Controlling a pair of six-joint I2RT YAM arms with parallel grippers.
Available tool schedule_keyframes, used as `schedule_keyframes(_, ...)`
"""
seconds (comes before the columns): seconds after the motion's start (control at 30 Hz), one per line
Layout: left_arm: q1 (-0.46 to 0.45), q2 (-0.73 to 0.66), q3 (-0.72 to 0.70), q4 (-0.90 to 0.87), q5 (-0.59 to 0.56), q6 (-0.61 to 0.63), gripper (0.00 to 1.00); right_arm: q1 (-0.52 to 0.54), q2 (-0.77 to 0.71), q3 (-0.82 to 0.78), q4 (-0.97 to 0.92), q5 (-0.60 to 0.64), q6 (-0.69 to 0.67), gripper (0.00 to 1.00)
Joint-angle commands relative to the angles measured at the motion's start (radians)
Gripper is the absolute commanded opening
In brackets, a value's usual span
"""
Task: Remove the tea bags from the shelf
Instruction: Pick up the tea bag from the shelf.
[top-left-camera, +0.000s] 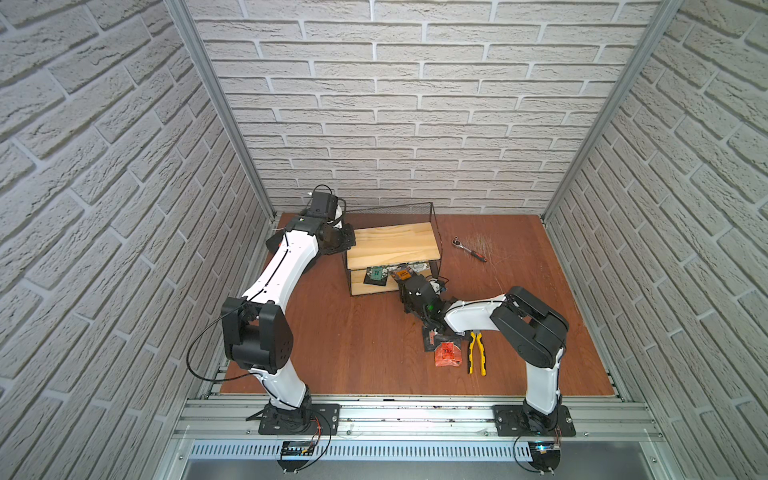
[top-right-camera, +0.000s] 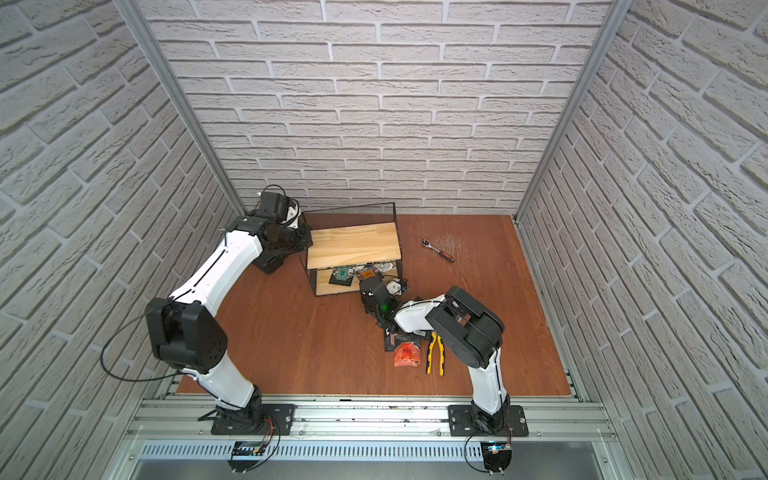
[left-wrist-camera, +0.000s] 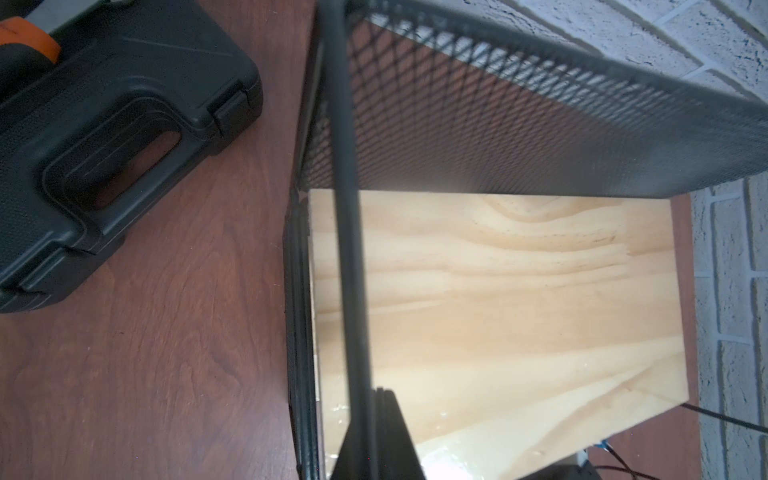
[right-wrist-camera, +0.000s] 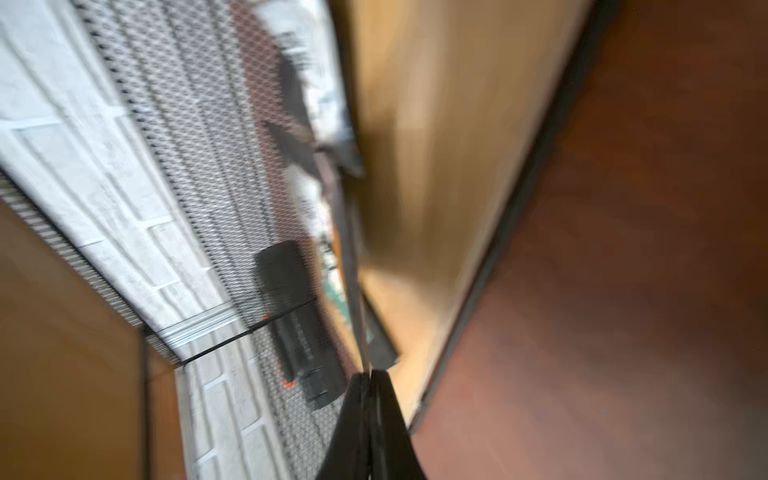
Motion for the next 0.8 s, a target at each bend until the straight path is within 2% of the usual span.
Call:
schedule_keyframes(0.0,0.008,0.014,0.006,-0.017,0.003,0.015,0.07,0.006,-0.090,-0.011,-0.037,-0.011,-0.023,0.03)
schedule_keyframes(0.23,0.007,0.014,0.010,-0.018,0.006,0.016,0.07,0.013,-0.286,-0.123,-0.130,-0.065,-0.117,0.03)
schedule_keyframes(0.37,0.007,0.016,0.011,-0.015,0.011,0.014,0.07,0.012,-0.431,-0.231,-0.216,-0.143,-0.209,0.03)
schedule_keyframes(0.6,0.005,0.015,0.015,-0.019,0.011,0.017,0.07,0.022,-0.578,-0.302,-0.324,-0.430,-0.595,0.03)
schedule_keyframes(0.77,0.005,0.016,0.013,-0.021,0.014,0.017,0.07,0.041,-0.563,-0.289,-0.319,-0.650,-0.768,0.03)
